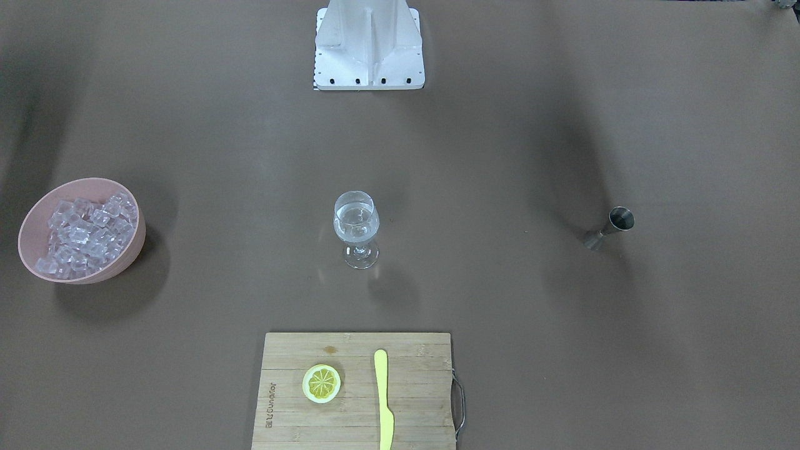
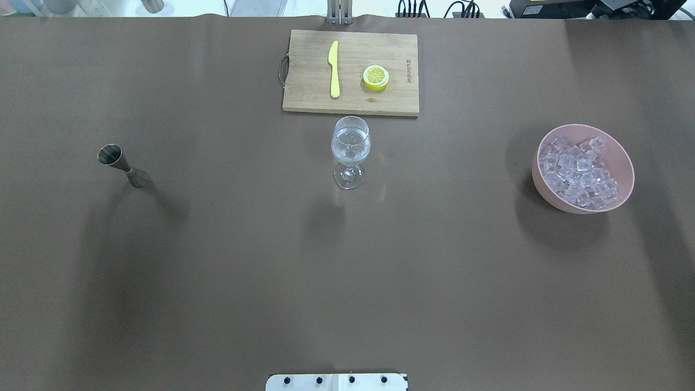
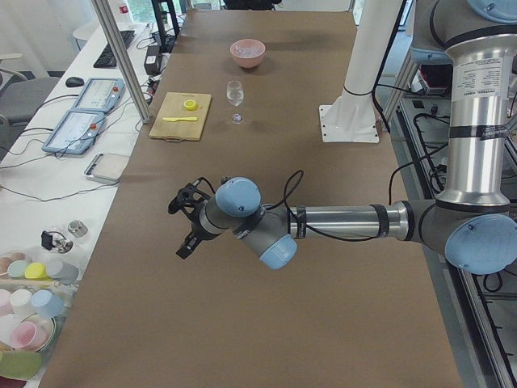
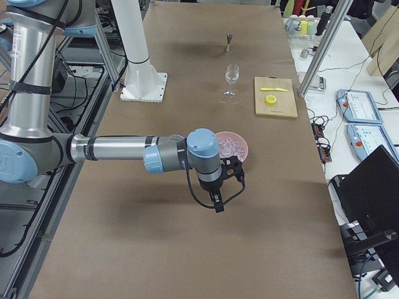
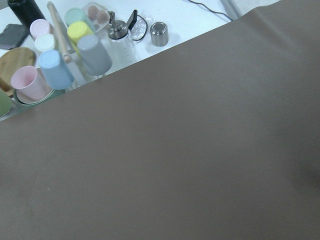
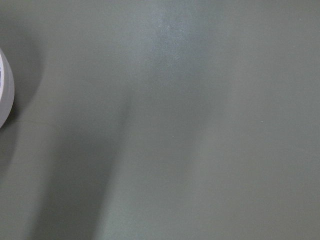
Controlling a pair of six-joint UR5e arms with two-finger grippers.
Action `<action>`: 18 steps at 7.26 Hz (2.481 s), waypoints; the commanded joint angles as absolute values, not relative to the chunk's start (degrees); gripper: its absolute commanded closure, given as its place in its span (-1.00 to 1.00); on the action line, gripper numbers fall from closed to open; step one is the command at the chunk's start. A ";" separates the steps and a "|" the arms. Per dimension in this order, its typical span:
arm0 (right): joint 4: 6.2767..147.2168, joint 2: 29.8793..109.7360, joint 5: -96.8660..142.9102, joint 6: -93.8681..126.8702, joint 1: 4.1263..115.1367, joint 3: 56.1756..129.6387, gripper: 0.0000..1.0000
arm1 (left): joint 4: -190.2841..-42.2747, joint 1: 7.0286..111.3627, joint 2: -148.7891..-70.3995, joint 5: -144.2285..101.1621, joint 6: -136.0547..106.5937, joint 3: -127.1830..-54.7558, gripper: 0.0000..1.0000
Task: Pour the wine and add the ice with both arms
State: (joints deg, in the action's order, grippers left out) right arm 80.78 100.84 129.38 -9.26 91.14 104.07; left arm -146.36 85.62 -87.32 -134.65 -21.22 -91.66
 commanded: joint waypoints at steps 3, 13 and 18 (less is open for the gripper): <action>80.86 101.42 129.37 -8.70 91.14 104.06 -1.00 | -155.07 61.41 -85.00 -109.84 -49.29 -102.88 -1.00; 80.86 101.87 129.38 -8.62 91.14 103.89 -1.00 | -154.03 22.41 -81.04 -47.02 -65.20 -101.80 -0.79; 80.86 101.51 129.37 -8.61 91.14 103.62 -1.00 | -158.20 22.32 -89.28 -42.63 -68.38 -90.46 -0.80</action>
